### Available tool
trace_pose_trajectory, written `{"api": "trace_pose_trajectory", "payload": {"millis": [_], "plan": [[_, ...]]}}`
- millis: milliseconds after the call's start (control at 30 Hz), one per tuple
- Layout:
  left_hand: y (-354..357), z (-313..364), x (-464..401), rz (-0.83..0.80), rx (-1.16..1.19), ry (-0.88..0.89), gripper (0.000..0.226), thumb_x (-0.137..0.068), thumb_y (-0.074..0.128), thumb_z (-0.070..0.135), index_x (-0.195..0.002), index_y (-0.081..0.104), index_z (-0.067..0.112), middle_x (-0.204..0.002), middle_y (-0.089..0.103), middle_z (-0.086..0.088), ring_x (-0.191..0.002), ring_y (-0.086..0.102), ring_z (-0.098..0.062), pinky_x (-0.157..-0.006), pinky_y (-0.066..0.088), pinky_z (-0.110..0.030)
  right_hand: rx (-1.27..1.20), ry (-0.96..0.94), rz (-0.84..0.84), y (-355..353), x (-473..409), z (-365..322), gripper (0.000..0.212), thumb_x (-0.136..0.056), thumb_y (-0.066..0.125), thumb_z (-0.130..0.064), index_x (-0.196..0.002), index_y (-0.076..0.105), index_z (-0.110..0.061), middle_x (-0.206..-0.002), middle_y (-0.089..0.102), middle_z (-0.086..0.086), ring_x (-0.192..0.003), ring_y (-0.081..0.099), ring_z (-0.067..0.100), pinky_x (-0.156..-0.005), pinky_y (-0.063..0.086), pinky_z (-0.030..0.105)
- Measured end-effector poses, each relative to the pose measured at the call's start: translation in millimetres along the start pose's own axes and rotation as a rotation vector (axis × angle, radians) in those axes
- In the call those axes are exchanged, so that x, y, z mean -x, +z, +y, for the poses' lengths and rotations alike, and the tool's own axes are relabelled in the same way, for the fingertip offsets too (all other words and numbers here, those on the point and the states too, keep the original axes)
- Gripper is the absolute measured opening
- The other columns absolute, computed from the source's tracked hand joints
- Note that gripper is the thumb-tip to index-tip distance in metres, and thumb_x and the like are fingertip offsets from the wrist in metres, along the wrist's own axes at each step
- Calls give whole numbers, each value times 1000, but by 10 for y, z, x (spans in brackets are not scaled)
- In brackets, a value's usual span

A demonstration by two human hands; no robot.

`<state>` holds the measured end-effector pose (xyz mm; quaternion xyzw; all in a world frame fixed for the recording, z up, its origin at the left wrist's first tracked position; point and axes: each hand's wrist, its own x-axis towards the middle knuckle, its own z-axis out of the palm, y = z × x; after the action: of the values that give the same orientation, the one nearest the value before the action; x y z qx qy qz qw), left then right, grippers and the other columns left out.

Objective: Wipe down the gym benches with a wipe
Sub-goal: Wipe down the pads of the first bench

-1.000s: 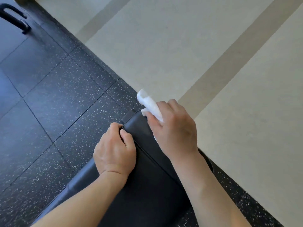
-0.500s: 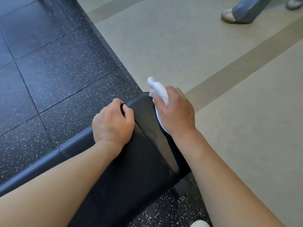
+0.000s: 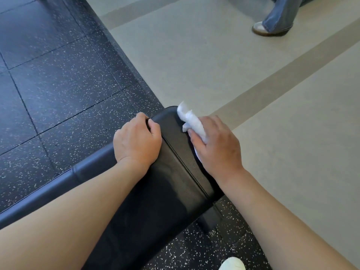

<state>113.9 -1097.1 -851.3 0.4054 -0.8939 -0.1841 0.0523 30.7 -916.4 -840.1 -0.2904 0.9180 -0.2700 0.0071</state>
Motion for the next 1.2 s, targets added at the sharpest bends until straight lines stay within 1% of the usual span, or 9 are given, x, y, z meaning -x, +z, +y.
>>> {"api": "trace_pose_trajectory", "payload": {"millis": [267, 367, 467, 567, 667, 767, 900, 1000, 1200], "plan": [[-144, 23, 11, -143, 20, 33, 29, -106, 29, 32, -98, 51, 15, -95, 64, -6, -89, 58, -36, -83, 44, -48, 110, 97, 77, 66, 145, -293, 30, -101, 56, -45, -98, 58, -15, -91, 56, -1, -78, 55, 26, -56, 44, 36], [-245, -60, -28, -280, 66, 109, 31, -108, 31, 33, -119, 56, 17, -117, 66, -8, -108, 60, -36, -94, 45, -49, -6, 140, 36, 86, 103, -412, 37, -99, 48, -55, -95, 55, -20, -89, 56, -6, -75, 53, 22, -58, 42, 36], [-429, -460, 31, -385, 66, 231, 45, -110, 35, 38, -151, 44, 23, -143, 58, -5, -130, 55, -32, -106, 44, -48, -141, 165, 3, 191, 4, -628, 30, -100, 53, -54, -98, 59, -24, -93, 58, -8, -80, 56, 18, -66, 47, 38], [-667, -1075, 241, -390, -18, 215, 46, -108, 34, 46, -146, 48, 25, -137, 63, -2, -123, 60, -31, -97, 49, -46, -40, 94, 25, 386, -7, -981, 32, -99, 58, -51, -114, 66, -24, -100, 59, -3, -87, 60, 25, -67, 51, 41], [-878, -1593, 464, -363, -92, 150, 44, -106, 30, 51, -133, 53, 26, -126, 68, 1, -112, 65, -31, -81, 47, -44, 149, 22, 68, 601, 113, -1331, 30, -93, 70, -40, -113, 69, -18, -94, 58, 3, -81, 59, 28, -60, 47, 38], [-966, -1862, 579, -352, -103, 155, 45, -103, 29, 53, -129, 54, 25, -119, 70, 1, -105, 67, -32, -73, 42, -41, 178, -71, 26, 787, 388, -1627, 31, -89, 70, -38, -113, 68, -18, -94, 57, 2, -78, 57, 25, -59, 45, 38], [-979, -1898, 584, -343, -105, 172, 52, -102, 24, 54, -131, 54, 23, -122, 68, 0, -109, 66, -32, -81, 51, -46, 121, -255, -19, 849, 725, -1755, 32, -89, 64, -35, -115, 70, -17, -91, 56, 2, -75, 53, 24, -59, 49, 39], [-979, -1866, 603, -323, -101, 166, 56, -108, 18, 50, -133, 56, 17, -120, 69, -5, -107, 66, -36, -82, 51, -47, 161, -282, -14, 734, 657, -1557, 36, -90, 65, -37, -119, 72, -18, -91, 57, 3, -76, 56, 25, -58, 51, 41], [-978, -1892, 921, -192, -153, 101, 60, -101, 29, 47, -142, 53, 10, -128, 65, -16, -115, 60, -42, -99, 43, -55, 162, 36, 91, 611, 463, -1390, 31, -91, 73, -34, -118, 71, -18, -90, 55, 4, -75, 55, 27, -56, 50, 39]]}}
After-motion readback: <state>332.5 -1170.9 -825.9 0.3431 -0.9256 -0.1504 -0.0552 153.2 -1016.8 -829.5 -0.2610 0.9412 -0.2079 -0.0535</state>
